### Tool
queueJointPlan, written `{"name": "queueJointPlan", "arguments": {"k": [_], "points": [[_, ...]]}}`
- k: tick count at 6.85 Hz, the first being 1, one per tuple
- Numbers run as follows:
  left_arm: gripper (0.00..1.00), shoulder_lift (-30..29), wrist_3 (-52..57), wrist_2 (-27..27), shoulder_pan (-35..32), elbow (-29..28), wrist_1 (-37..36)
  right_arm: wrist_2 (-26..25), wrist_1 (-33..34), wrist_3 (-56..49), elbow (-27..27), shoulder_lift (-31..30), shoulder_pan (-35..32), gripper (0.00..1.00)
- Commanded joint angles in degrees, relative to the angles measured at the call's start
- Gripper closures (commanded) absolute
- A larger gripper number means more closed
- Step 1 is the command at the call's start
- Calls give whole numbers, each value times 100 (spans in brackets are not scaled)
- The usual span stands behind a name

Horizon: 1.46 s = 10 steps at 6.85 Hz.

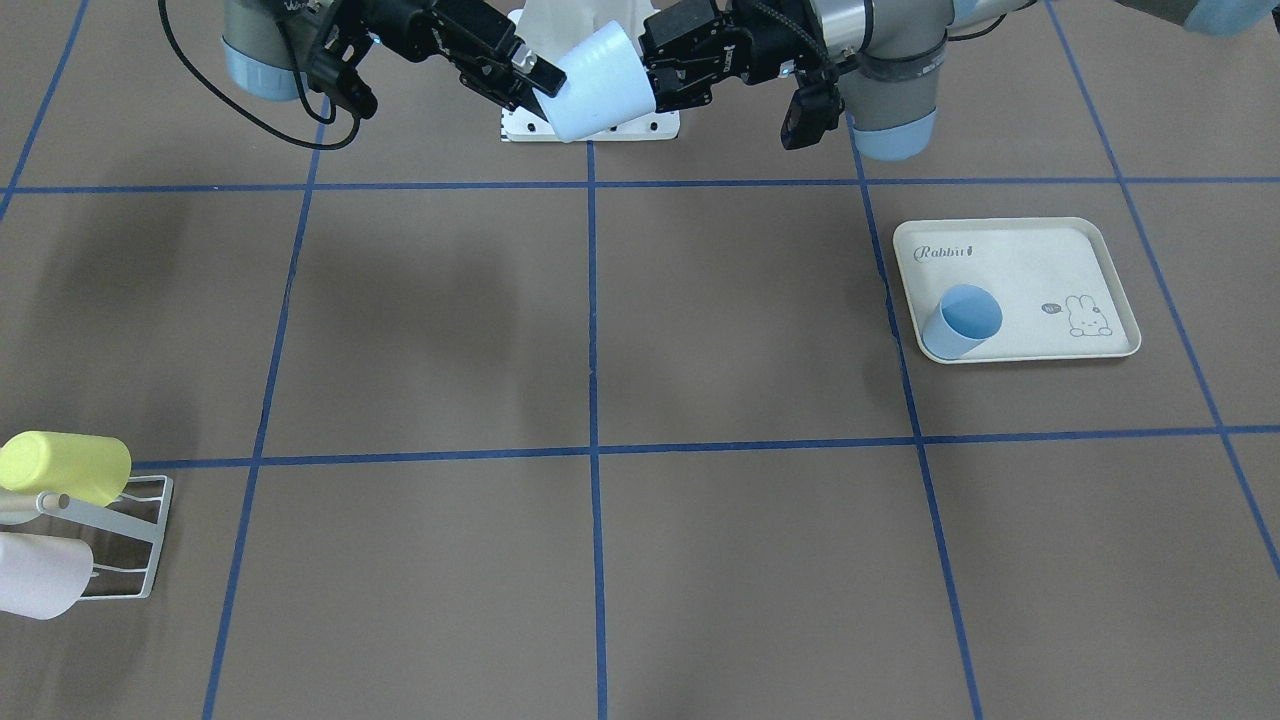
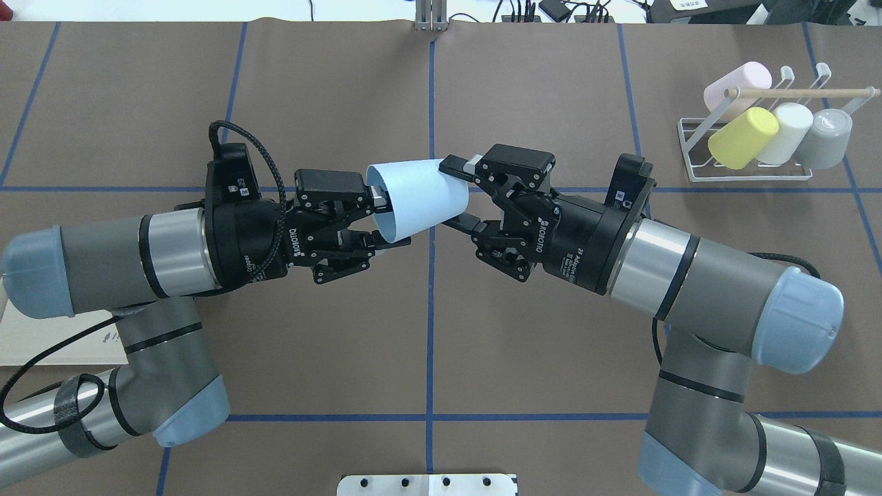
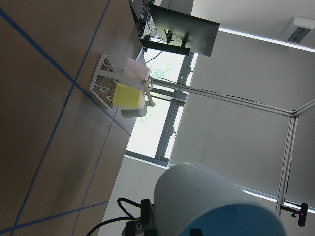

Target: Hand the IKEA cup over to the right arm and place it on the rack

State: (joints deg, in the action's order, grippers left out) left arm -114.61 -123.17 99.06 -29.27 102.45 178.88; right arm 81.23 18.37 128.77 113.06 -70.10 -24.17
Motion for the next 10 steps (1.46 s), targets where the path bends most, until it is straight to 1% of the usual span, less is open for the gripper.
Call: {"name": "queueJointPlan", "arguments": {"k": [1,3,4,5,6,7,8,9,10], "points": [[0,44,4,-1,-8,3,-3,-125,0,-1,14,-3,0,100],[0,70,100,-1,-69,-50,-3,-195,8,-97,5,-3,-35,100],[0,149,109,-1,-148,-50,-72,-604,78,-367,-21,-3,-36,100],[0,315,118,8,-358,-59,-125,-939,114,-1092,-178,-21,-44,100],[0,360,449,43,-508,-111,-265,-1160,114,-1874,-414,-195,-71,100],[0,360,791,43,-518,-50,-623,-1423,358,-2517,-486,-232,-210,100],[0,360,821,34,-553,-15,-775,-1548,1126,-3159,-487,-223,-542,100],[0,369,821,8,-553,-23,-776,-1549,1882,-3835,-478,-215,-998,100],[0,378,813,-1,-553,-15,-776,-1540,2472,-4564,-496,-206,-1490,100]]}}
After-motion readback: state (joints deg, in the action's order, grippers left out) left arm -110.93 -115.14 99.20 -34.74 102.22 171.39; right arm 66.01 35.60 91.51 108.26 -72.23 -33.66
